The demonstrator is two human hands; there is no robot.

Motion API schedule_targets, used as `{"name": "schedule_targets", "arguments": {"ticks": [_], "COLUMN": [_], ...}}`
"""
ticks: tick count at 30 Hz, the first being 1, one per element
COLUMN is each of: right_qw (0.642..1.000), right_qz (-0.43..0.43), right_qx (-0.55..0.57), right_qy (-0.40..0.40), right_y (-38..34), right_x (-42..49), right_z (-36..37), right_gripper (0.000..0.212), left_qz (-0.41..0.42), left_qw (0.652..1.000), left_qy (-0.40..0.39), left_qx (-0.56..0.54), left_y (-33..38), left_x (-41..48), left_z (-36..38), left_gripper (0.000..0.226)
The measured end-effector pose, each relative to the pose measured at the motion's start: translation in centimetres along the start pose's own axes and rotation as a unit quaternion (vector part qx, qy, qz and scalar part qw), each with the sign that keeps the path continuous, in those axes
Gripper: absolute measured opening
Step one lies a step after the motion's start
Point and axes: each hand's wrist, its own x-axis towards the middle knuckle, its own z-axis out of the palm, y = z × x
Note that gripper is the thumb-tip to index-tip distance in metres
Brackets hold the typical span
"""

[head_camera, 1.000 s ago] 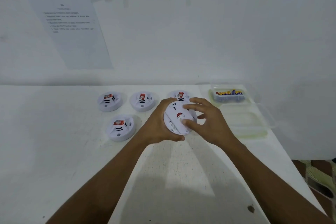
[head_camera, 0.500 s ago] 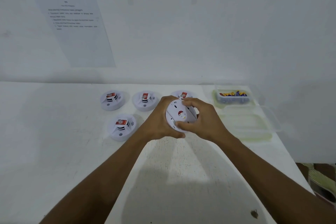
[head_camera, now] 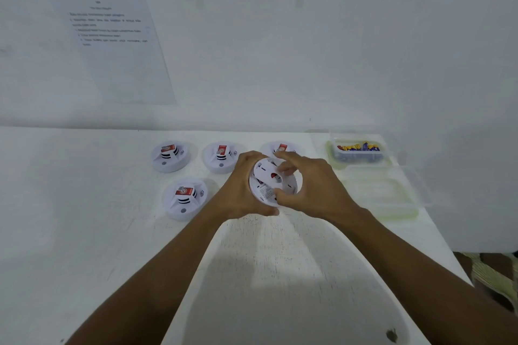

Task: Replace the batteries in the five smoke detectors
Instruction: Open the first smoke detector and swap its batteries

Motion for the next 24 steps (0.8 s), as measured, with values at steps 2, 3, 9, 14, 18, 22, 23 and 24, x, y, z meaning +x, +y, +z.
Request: {"name": "schedule_targets", "arguments": {"ticks": [2, 3, 9, 14, 18, 22, 23, 24], "right_qw": [0.999, 0.998, 0.998, 0.996, 0.996, 0.990, 0.981, 0.966], "right_qz": [-0.005, -0.008, 0.030, 0.051, 0.075, 0.094, 0.115, 0.140], "right_qx": [0.036, 0.060, 0.059, 0.008, 0.030, 0.102, 0.154, 0.216], "right_qy": [-0.018, -0.017, 0.003, -0.066, -0.046, 0.027, 0.032, 0.024], "right_y": [0.0, 0.1, 3.3, 5.5, 6.0, 5.4, 4.8, 4.2], "right_x": [0.0, 0.0, -0.4, -0.4, -0.3, -0.3, -0.2, -0.1], "right_z": [-0.4, -0.6, -1.4, 1.3, 3.5, 3.7, 3.3, 2.9], "right_gripper": [0.069, 0.067, 0.066, 0.060, 0.055, 0.039, 0.033, 0.030], "left_qz": [-0.004, -0.008, -0.038, -0.051, -0.048, -0.050, -0.046, -0.042], "left_qw": [1.000, 0.999, 0.998, 0.997, 0.998, 0.998, 0.999, 0.999], "left_qy": [0.006, 0.011, 0.021, 0.018, 0.007, -0.011, -0.020, -0.030], "left_qx": [0.020, 0.028, 0.045, 0.047, 0.036, 0.023, 0.017, 0.012], "left_y": [-0.4, -0.7, -2.8, -3.2, -3.0, -3.0, -2.9, -2.7], "left_x": [-0.4, -0.7, -2.6, -3.0, -2.8, -2.4, -2.2, -2.0], "left_z": [-0.5, -0.9, -3.5, -4.5, -4.5, -3.9, -3.7, -3.4], "left_gripper": [0.091, 0.094, 0.103, 0.102, 0.103, 0.105, 0.105, 0.105]}}
